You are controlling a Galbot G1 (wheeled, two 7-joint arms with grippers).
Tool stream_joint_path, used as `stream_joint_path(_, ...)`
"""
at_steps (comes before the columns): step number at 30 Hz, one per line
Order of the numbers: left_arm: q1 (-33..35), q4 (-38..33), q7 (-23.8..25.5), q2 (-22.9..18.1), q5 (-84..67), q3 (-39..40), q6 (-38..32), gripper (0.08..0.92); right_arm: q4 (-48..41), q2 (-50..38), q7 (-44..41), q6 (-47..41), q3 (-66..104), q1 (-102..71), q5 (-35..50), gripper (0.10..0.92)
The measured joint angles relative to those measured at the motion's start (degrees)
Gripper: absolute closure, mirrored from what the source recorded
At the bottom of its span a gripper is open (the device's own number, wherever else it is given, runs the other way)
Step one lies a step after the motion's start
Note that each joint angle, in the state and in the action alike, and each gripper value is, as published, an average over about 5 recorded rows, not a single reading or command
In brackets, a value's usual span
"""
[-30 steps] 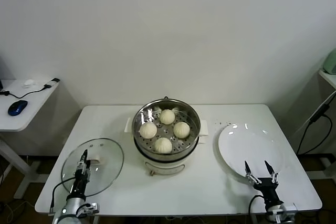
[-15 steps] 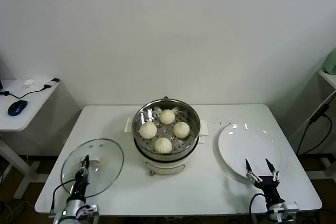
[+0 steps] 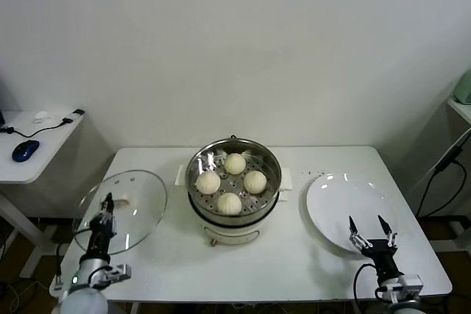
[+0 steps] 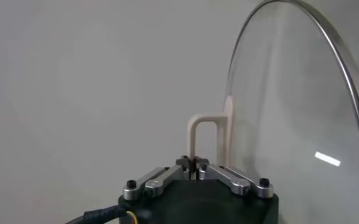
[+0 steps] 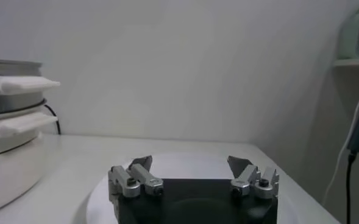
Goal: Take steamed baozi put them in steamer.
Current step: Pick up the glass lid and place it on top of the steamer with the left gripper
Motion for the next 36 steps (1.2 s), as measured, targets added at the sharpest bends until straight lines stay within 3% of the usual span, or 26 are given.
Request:
stream_joint_path(7, -1.68, -11.06, 7.78, 1.79, 0.35, 3.22, 7.84, 0.868, 1.48, 0.09, 1.85, -1.23, -0.37, -0.16, -1.83, 0.203)
stream_joint_path(15, -6.73, -16.85, 14.91, 1.29, 5.97, 13.9, 17.83, 0.868, 1.98, -0.03, 2.64, -1.59, -0.8, -0.67, -3.42, 0.203)
stream_joint_path(27, -17.03, -15.94, 25.28, -7.16, 19.14, 31.92, 29.58, 0.868, 0.71, -0.7, 2.91, -0.94, -0.99, -0.26, -4.14, 0.203)
stream_joint_path(36, -21.44, -11.69, 28.85, -13.87, 25.78, 39.91, 33.17, 0.868, -0.69, -0.74, 3.1, 0.12, -1.13, -0.33, -4.34, 0.203)
